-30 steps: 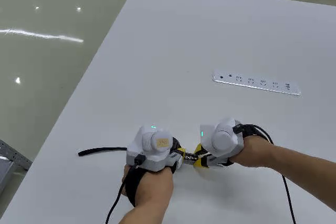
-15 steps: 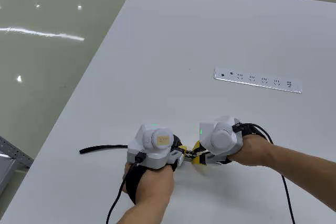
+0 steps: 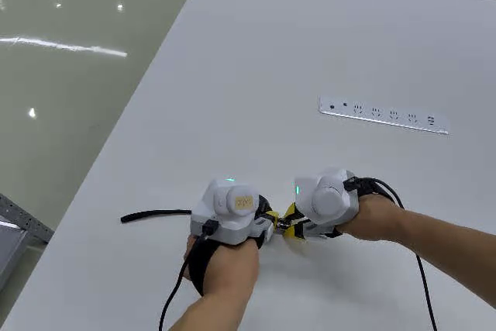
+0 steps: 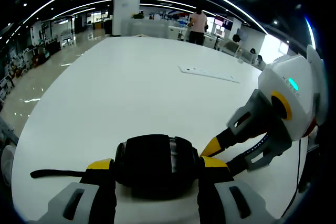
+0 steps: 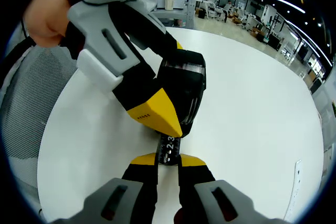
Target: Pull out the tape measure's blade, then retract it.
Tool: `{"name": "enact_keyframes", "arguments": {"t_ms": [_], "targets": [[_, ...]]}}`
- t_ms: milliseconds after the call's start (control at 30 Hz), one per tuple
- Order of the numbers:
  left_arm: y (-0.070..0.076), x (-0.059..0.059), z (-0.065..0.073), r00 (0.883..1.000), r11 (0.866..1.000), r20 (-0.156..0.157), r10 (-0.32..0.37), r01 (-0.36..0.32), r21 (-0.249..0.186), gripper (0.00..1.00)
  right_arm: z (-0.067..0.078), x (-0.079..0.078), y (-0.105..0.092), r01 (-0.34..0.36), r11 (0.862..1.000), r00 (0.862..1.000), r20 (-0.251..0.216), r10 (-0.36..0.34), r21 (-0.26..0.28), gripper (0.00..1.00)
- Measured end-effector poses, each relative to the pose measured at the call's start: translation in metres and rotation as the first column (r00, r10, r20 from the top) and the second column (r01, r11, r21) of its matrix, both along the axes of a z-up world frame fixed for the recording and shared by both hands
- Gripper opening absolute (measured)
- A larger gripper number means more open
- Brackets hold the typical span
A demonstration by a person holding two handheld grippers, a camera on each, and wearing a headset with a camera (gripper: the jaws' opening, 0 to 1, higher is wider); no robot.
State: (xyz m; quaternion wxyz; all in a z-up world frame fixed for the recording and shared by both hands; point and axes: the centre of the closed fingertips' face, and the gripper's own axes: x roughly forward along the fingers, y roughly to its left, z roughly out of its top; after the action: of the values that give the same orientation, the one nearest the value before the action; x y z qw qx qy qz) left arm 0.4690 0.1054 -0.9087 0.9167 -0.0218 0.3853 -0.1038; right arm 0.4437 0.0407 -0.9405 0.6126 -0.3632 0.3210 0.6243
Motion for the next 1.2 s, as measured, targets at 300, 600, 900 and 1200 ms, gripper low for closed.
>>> {"name": "enact_keyframes", "arguments": {"t_ms": [300, 600, 900, 1200], "targets": [[0.000, 0.000, 0.000, 1.000, 1.000, 0.014, -0.012, 0.012, 0.009, 0.58, 0.000, 0.000, 0.006, -0.003, 1.000, 1.000, -0.007, 0.003, 0.003, 0.15], [0.000, 0.001, 0.001, 1.000, 1.000, 0.019, -0.017, 0.017, 0.012, 0.58, 0.000, 0.000, 0.013, -0.001, 1.000, 1.000, -0.005, 0.001, 0.011, 0.14], [-0.001, -0.001, 0.001, 1.000, 1.000, 0.017, -0.012, 0.012, 0.005, 0.58, 0.000, 0.001, 0.017, 0.001, 1.000, 1.000, 0.017, -0.001, 0.021, 0.15], [0.000, 0.000, 0.000, 1.000, 1.000, 0.016, -0.011, 0.011, 0.001, 0.58, 0.000, 0.002, 0.021, -0.003, 1.000, 1.000, 0.024, 0.003, 0.022, 0.15]]}}
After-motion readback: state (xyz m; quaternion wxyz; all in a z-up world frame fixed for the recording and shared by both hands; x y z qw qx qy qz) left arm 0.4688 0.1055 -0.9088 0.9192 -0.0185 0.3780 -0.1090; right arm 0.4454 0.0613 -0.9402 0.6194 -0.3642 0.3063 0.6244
